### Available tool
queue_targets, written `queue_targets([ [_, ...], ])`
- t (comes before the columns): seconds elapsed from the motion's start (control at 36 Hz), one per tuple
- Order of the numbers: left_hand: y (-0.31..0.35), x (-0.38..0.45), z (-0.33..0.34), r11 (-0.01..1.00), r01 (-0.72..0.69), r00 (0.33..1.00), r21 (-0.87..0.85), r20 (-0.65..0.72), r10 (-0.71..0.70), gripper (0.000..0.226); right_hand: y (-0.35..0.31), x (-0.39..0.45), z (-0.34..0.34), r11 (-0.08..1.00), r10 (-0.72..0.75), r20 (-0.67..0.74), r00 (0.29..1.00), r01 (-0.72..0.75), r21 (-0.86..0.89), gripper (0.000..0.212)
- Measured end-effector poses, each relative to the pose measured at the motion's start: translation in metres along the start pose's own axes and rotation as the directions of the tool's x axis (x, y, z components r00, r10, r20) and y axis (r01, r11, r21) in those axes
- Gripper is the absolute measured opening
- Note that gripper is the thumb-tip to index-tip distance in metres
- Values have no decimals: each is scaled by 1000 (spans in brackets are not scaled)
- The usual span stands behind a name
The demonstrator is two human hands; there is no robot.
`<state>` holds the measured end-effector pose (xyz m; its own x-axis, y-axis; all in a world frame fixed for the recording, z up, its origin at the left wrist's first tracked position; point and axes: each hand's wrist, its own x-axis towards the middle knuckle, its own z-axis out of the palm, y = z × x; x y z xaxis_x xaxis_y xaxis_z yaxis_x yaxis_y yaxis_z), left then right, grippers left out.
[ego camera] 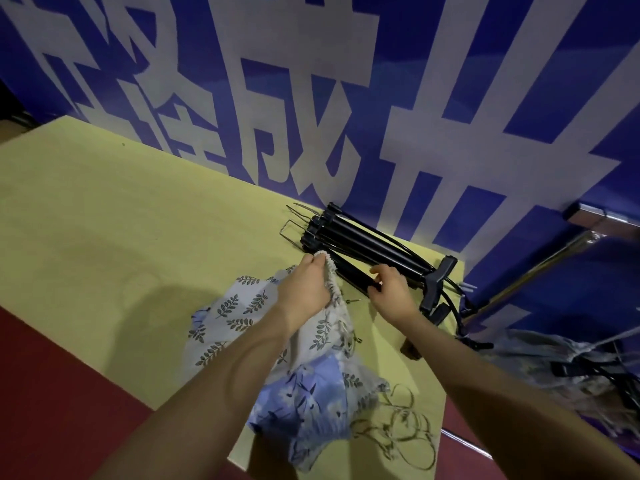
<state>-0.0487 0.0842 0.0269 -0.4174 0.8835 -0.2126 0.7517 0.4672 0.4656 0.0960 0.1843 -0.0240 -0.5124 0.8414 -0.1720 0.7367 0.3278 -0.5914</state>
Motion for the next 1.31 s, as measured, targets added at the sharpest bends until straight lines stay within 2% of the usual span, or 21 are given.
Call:
queue_targets([
  [0.06, 1, 4, 1, 999, 24, 1000, 25, -21, -23, 54, 6, 11, -2, 985, 36, 90, 995, -20, -171, 51],
  [0.11, 2, 9, 3, 998, 40, 999, 44, -25, -39, 48, 12, 21, -1, 962, 78, 166, 983, -31, -270, 59],
  [0.19, 2, 12, 7, 999, 30, 999, 43, -26, -28, 44, 18, 30, 4, 921, 96, 233, 968, 2, -390, 57],
  [0.28, 3, 14, 10, 999, 15, 1000, 37, 4, -15, 47, 20, 35, 9, 907, 90, 225, 970, 13, -420, 48],
  [0.47, -6, 16, 11, 999, 31, 999, 15, 18, -31, 55, 17, 34, 7, 920, 56, 222, 973, 36, -390, 45],
  [0.75, -8, 2, 3, 1000, 12, 999, -24, 35, -11, 66, -9, 9, -18, 955, 40, 45, 998, -24, -297, 48],
  [0.86, -6, -9, -1, 997, -33, 999, -75, 8, 34, 66, -20, -4, -36, 956, 5, 9, 1000, -2, -294, 48],
  [1.03, -3, -22, -8, 989, -87, 996, -122, -8, 86, 64, -27, -29, -53, 987, -6, 3, 1000, 6, -160, 58],
  [1.22, -4, -36, -27, 986, -101, 995, -132, -26, 99, 65, -27, -61, -67, 995, 4, -50, 999, -9, -104, 51],
  [1.31, -6, -39, -37, 984, -101, 995, -144, -22, 99, 67, -28, -72, -68, 1000, 5, -59, 998, -4, 19, 59],
])
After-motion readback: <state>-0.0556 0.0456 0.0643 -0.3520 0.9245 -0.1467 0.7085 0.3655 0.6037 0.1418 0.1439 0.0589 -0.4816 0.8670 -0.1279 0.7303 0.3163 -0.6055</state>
